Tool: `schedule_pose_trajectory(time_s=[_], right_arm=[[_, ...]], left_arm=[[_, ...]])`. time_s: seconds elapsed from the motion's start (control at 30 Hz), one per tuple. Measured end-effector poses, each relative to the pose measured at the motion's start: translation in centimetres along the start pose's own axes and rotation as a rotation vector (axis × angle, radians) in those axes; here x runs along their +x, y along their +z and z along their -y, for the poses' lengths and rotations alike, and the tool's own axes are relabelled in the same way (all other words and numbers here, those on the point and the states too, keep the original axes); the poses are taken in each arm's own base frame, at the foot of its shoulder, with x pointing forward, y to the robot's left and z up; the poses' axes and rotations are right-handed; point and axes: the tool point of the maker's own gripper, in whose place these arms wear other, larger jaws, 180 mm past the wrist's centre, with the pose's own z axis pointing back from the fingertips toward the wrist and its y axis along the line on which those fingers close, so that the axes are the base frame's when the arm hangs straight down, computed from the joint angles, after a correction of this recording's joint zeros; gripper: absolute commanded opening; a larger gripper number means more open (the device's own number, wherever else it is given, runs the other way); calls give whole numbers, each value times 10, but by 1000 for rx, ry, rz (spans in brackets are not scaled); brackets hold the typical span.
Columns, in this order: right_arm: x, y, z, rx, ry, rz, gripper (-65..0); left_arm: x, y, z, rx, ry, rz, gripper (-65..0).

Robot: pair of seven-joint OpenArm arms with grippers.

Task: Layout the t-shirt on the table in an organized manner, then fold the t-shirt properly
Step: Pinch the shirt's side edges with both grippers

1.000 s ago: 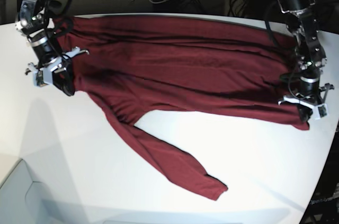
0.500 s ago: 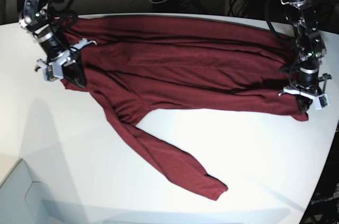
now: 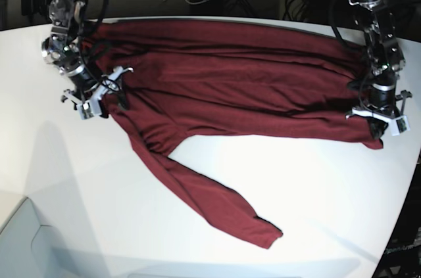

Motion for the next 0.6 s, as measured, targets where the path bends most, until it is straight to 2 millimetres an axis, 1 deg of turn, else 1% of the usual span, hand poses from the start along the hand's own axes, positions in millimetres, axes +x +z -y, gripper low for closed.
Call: schedule_pose_trajectory(time_s=[0.17, 0.27, 0.3, 0.4, 0.47, 0.5, 0.53, 0.6], right_arm=[[-2, -8, 3, 2, -18, -7, -304], [-3, -8, 3, 3, -20, -11, -339], [-3, -8, 3, 3, -20, -10, -361], [-3, -8, 3, 3, -21, -10, -464], [-3, -8, 3, 3, -20, -10, -552], [-2, -8, 3, 3, -19, -8, -609], [1, -7, 4, 1, -12, -3, -650], [10, -5, 5, -5, 5, 19, -650]], left_arm=[[0, 0, 0, 0, 1, 3, -649], [0, 0, 0, 0, 1, 2, -649], [-1, 0, 0, 0, 2, -1, -649], [-2, 0, 0, 1, 2, -2, -649], [-1, 0, 0, 1, 2, -2, -649], [-1, 0, 0, 1, 2, -2, -649], [-1, 0, 0, 1, 2, -2, -649], [-2, 0, 0, 1, 3, -2, -649]])
